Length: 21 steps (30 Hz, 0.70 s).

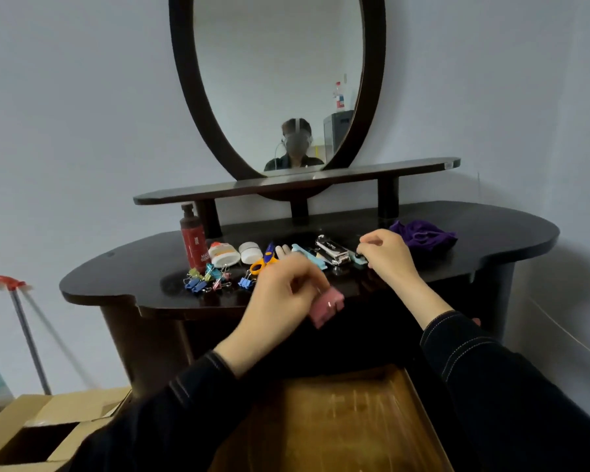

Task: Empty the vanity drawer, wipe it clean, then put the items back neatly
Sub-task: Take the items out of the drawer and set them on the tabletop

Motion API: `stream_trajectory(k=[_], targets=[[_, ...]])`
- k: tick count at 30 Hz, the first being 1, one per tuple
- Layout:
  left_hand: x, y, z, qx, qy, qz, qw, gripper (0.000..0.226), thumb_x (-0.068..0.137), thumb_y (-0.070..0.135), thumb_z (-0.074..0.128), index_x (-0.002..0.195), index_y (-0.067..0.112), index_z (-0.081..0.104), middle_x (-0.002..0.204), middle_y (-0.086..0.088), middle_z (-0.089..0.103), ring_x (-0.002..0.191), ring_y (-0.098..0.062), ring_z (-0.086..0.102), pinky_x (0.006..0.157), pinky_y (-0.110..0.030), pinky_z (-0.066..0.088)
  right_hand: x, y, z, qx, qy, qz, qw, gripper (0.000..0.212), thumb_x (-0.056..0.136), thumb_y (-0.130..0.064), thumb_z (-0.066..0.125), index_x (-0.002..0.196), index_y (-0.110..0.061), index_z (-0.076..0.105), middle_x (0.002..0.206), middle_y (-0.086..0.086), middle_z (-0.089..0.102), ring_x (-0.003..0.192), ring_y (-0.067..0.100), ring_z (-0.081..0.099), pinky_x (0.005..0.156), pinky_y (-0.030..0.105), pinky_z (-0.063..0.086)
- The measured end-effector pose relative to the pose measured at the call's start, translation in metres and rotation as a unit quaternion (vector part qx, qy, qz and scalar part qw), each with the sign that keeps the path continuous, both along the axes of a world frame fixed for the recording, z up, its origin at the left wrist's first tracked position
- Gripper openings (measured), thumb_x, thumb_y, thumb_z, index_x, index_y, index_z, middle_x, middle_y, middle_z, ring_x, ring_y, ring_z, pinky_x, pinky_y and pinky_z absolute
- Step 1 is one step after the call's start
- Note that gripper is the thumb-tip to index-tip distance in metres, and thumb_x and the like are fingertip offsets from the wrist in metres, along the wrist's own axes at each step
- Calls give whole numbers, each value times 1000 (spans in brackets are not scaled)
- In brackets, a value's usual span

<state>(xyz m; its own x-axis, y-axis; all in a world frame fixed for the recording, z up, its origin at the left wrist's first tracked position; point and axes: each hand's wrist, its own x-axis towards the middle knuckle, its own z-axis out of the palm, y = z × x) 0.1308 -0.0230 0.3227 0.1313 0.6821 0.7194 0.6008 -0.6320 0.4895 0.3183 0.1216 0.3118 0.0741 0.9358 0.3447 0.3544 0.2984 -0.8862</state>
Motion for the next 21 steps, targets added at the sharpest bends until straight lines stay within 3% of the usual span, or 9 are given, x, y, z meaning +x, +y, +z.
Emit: stream_trajectory(k=[5, 7, 11, 13, 15, 17, 18, 19, 21], targets=[[14, 44, 39, 49, 56, 45, 996, 26, 81, -14, 59, 77, 10, 71, 81, 1, 65, 73, -9, 59, 68, -23, 46, 8, 0, 2, -32, 102, 38, 994, 18, 88, -13, 64, 105, -18, 69, 97, 3, 71, 75, 14, 67, 58, 24, 52], [20, 61, 37, 54, 100, 43, 993, 25, 82, -12, 59, 79, 11, 70, 83, 1, 64, 77, -12, 60, 72, -27, 48, 13, 2, 2, -42, 169, 62, 983, 17, 93, -9, 61, 103, -20, 70, 103, 8, 71, 81, 15, 68, 54, 21, 52], [30, 79, 26, 41, 207, 47, 976, 22, 87, -5, 60, 87, 15, 69, 93, 3, 63, 88, -9, 55, 76, -33, 50, 35, 2, 7, -91, 379, 117, 913, 19, 97, -4, 60, 108, -11, 73, 110, 13, 70, 96, 27, 72, 64, 31, 61], [33, 79, 19, 68, 250, 59, 964, 23, 83, -6, 65, 87, 16, 69, 92, 2, 64, 80, -4, 44, 67, -23, 40, 41, 2, 6, -97, 427, 135, 889, 22, 99, -3, 55, 113, -7, 71, 112, 16, 70, 101, 30, 71, 70, 37, 62], [34, 77, 13, 91, 276, 76, 954, 26, 80, -8, 69, 85, 18, 69, 90, 3, 65, 75, -7, 40, 63, -24, 35, 42, 2, 5, -90, 433, 129, 888, 24, 101, -3, 51, 115, -6, 70, 115, 16, 69, 105, 31, 70, 76, 39, 62], [31, 76, 7, 67, 273, 52, 958, 25, 86, -5, 63, 92, 18, 70, 100, 5, 65, 93, -7, 44, 86, -28, 36, 40, 1, 5, -76, 431, 115, 892, 25, 102, -2, 48, 112, -7, 70, 115, 15, 70, 107, 29, 69, 79, 39, 61], [28, 75, 3, 61, 262, 41, 962, 23, 90, -1, 61, 97, 18, 70, 107, 6, 64, 102, -3, 44, 96, -19, 31, 39, 1, 5, -71, 432, 108, 893, 25, 102, -2, 48, 109, -8, 71, 114, 14, 70, 106, 28, 70, 79, 39, 61], [26, 73, -1, 68, 250, 42, 965, 22, 91, 1, 61, 103, 18, 70, 116, 7, 63, 110, -1, 44, 100, -8, 27, 39, 1, 5, -67, 435, 100, 892, 25, 102, -2, 47, 107, -9, 71, 113, 13, 71, 106, 27, 70, 78, 38, 61], [22, 66, -13, 83, 225, 57, 969, 25, 91, 4, 64, 111, 18, 69, 125, 7, 58, 119, -7, 46, 102, -4, 24, 39, 1, 3, -54, 438, 88, 893, 25, 102, -1, 48, 103, -8, 72, 109, 13, 72, 103, 25, 71, 74, 35, 62]])
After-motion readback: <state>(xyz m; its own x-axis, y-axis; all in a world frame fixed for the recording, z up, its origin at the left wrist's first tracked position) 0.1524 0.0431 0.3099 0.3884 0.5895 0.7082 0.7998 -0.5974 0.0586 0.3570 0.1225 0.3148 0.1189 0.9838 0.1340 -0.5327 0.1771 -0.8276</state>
